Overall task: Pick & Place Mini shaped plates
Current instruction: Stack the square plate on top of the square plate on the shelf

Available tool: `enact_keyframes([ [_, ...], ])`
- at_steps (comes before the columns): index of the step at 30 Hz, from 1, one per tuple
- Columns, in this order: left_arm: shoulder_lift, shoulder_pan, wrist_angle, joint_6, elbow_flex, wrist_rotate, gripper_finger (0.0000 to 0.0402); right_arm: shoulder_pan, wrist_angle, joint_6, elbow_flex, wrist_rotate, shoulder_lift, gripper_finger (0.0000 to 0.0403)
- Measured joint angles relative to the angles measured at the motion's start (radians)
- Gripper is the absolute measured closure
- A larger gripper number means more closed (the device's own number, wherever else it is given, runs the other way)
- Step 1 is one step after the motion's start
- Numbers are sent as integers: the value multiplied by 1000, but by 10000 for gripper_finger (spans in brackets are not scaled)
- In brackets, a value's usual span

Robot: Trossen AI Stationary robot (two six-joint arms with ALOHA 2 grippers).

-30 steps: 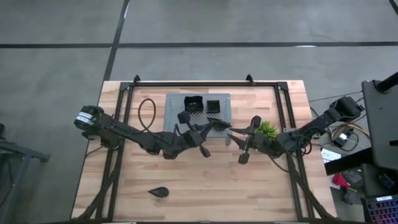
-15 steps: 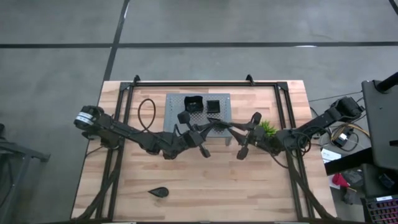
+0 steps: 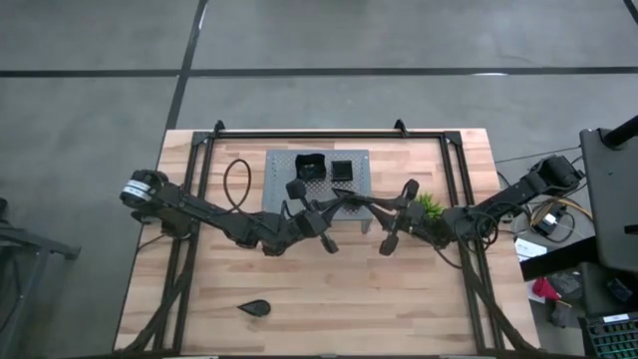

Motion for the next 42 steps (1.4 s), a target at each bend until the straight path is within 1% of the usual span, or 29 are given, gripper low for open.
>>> enact_keyframes([
  [12,0,0,5,19,0,1,401,0,-1,0,-1,0,0,382],
  [17,0,0,6,22,0,25,394,1,0,0,-1,5,0,394],
  [21,0,-1,6,23,0,39,364,-2,12,-1,-2,11,-1,394],
  [28,-2,-12,5,-1,0,39,288,-13,12,-1,-2,7,-28,394],
  [32,-16,-30,5,16,0,37,255,-26,5,24,-2,6,-51,394],
  [35,-23,-46,5,13,0,10,241,-55,-73,103,-2,4,-79,394],
  [38,-29,-65,-50,-44,0,-41,239,-98,-226,215,3,-16,-125,394],
  [42,-46,-84,-177,-179,0,-44,239,-175,-494,390,68,-130,-175,394],
])
